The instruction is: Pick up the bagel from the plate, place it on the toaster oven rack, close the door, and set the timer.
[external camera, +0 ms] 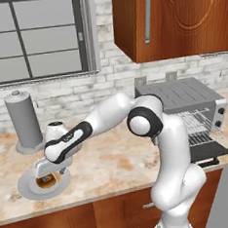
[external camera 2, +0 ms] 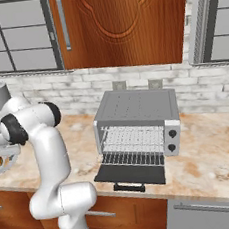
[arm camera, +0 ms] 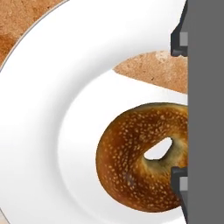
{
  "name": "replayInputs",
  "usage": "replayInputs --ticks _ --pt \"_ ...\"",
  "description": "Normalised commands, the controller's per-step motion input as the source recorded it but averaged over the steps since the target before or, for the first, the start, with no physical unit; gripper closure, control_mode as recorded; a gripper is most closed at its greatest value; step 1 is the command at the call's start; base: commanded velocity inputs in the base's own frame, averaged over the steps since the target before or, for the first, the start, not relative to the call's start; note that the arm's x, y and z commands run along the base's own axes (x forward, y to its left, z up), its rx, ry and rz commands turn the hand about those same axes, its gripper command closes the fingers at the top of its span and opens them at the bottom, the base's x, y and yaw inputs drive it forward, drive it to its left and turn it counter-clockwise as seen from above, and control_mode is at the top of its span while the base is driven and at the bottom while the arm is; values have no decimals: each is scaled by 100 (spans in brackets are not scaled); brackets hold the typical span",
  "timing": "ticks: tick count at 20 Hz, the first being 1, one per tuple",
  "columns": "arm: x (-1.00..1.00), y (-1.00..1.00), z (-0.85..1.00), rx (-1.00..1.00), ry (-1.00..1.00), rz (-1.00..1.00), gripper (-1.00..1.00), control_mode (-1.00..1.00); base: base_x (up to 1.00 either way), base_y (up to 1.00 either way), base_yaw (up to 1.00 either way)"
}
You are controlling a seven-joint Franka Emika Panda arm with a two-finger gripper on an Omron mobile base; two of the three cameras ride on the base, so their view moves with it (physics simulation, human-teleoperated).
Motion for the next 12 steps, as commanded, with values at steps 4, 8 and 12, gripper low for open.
replayInputs --ticks 4,8,12 --pt "0 4 -82 0 7 4 100 -100 0 0 0" --pt "0 0 -66 0 2 1 100 -100 0 0 0" --pt "-16 0 -49 0 0 1 100 -100 0 0 0"
